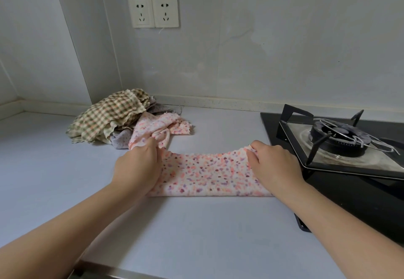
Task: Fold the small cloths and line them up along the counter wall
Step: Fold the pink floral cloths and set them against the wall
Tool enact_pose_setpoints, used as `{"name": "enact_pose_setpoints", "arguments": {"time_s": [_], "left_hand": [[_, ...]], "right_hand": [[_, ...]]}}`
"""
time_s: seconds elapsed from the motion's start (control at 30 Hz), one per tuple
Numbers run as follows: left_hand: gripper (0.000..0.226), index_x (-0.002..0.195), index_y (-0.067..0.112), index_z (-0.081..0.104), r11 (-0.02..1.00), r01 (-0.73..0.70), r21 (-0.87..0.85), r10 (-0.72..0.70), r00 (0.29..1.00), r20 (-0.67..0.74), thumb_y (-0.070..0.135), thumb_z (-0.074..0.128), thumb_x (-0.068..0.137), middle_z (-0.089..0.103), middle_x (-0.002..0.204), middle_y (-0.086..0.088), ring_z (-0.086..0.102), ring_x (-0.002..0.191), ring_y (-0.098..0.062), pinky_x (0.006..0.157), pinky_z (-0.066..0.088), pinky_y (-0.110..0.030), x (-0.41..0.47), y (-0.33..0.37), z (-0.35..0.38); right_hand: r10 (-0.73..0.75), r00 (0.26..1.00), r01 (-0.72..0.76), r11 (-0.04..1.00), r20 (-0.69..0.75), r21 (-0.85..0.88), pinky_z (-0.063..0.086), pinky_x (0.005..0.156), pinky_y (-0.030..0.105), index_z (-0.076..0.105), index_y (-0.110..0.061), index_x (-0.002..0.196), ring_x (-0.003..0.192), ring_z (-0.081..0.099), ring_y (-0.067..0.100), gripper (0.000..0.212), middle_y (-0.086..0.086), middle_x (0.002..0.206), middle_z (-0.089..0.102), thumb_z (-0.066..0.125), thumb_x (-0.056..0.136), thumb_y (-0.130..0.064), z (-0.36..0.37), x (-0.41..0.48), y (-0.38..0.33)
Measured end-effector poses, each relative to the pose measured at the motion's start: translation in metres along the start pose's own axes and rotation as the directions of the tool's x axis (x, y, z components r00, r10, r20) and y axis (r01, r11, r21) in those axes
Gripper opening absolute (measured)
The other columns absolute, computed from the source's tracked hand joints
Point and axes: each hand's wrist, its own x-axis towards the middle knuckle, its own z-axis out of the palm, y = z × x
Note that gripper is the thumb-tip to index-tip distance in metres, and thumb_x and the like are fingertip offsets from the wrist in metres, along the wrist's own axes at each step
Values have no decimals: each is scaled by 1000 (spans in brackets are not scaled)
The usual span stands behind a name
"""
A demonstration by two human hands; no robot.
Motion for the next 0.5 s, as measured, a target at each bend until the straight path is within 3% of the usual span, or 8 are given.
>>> {"name": "enact_pose_setpoints", "arguments": {"time_s": [0.13,0.33,0.4,0.47,0.5], "left_hand": [[16,99,14,38,997,-8,83,9,1000,-12,26,29,102,64,91,-11,61,82,-33,56,33,-33,2,3,5],[15,103,12,43,996,-37,86,44,995,-85,24,33,100,64,84,-12,62,77,-35,51,30,-32,1,-3,12],[15,104,12,44,996,-42,84,51,994,-101,24,35,99,65,84,-13,63,75,-36,51,30,-32,1,-4,12],[15,107,13,43,997,-33,71,41,992,-122,22,39,97,66,88,-13,63,75,-37,52,30,-32,0,-4,14],[15,108,13,43,998,-32,55,40,988,-147,20,42,95,65,93,-12,63,74,-37,51,30,-32,-1,-4,14]], "right_hand": [[5,1000,-6,999,-8,-39,32,57,30,45,-19,91,65,46,26,21,0,72,49,34,101,-34,2,1,0],[62,998,-62,998,5,13,24,48,30,34,-18,70,61,44,28,29,0,61,41,39,98,-26,8,4,5],[77,997,-77,997,10,13,25,49,30,38,-20,69,64,46,29,30,1,65,48,41,98,-27,9,4,6],[68,998,-69,997,9,24,33,56,30,56,-21,93,73,54,31,17,4,81,63,43,98,-31,9,5,6],[70,997,-70,997,13,24,37,61,30,57,-24,111,81,58,32,21,4,92,67,43,98,-33,9,5,6]]}}
